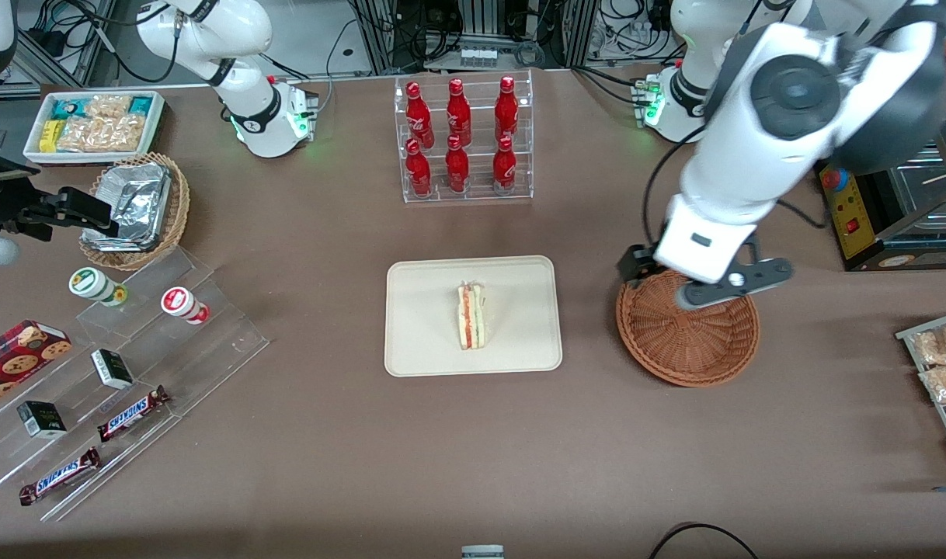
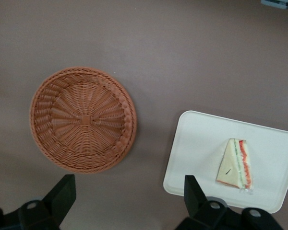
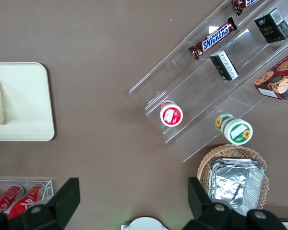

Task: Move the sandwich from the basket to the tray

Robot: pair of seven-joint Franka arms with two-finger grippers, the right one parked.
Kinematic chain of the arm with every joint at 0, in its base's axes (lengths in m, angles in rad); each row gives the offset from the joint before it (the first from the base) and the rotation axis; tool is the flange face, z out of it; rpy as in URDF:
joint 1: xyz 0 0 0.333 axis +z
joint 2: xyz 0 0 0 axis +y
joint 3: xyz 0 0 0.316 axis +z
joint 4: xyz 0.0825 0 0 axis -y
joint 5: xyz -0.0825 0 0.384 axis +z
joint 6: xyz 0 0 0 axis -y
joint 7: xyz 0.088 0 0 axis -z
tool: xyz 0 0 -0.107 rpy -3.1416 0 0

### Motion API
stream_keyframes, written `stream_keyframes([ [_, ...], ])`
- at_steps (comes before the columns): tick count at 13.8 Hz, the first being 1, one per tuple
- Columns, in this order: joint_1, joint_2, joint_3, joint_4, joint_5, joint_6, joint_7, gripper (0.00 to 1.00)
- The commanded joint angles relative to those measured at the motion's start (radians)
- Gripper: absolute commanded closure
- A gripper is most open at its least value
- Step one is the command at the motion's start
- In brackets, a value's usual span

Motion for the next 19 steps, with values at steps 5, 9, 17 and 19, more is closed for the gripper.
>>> stream_keyframes([
  [5, -0.086, -0.167, 0.328, -0.113, -0.113, -0.073, 0.388, 0.01],
  [9, -0.108, -0.227, 0.483, -0.15, -0.156, -0.099, 0.606, 0.01],
  [17, -0.111, -0.264, 0.516, -0.168, -0.09, -0.104, 0.652, 0.01],
  [19, -0.108, -0.258, 0.516, -0.158, -0.092, -0.104, 0.646, 0.01],
])
